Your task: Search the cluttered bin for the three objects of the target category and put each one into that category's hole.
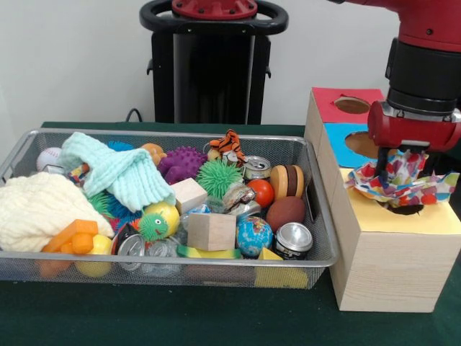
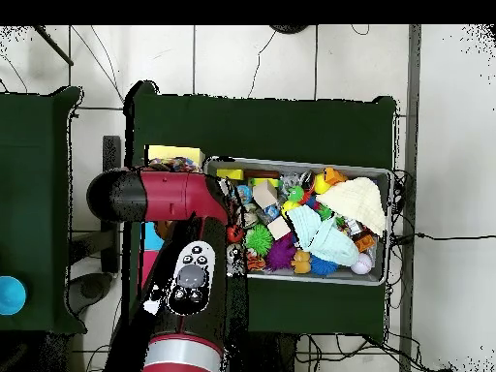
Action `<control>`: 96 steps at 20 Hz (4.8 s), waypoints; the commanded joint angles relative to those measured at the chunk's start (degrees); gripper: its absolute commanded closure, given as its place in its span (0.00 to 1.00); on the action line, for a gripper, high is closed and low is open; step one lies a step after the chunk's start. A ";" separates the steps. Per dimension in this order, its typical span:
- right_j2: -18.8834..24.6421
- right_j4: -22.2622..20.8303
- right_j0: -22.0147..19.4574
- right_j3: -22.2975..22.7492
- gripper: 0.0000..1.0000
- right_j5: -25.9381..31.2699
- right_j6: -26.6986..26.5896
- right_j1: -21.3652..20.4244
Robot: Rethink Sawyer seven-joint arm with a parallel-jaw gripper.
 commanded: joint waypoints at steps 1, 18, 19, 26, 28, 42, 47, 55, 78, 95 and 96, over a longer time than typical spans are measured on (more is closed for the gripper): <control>3.05 1.67 -0.11 2.81 0.00 1.11 12.04 1.03; 1.00 1.43 0.55 0.95 0.00 4.48 11.81 -2.30; 1.15 1.48 0.49 1.16 0.00 4.30 11.78 -2.33; 0.43 0.72 0.85 1.50 0.00 3.83 11.58 -2.65; 0.14 0.54 0.90 1.10 0.00 4.17 11.51 -2.48; -1.71 0.13 0.41 -2.72 1.00 6.57 11.32 0.41; -0.64 0.31 -1.05 -3.10 1.00 4.62 10.26 2.51; 0.10 0.71 -0.62 -1.33 1.00 2.61 10.99 3.43; 5.46 3.68 -3.57 -0.11 1.00 4.71 9.24 9.32; 7.43 5.93 -3.54 2.16 1.00 -6.02 11.70 13.51; 7.32 6.02 -3.46 1.98 1.00 -6.46 11.91 13.90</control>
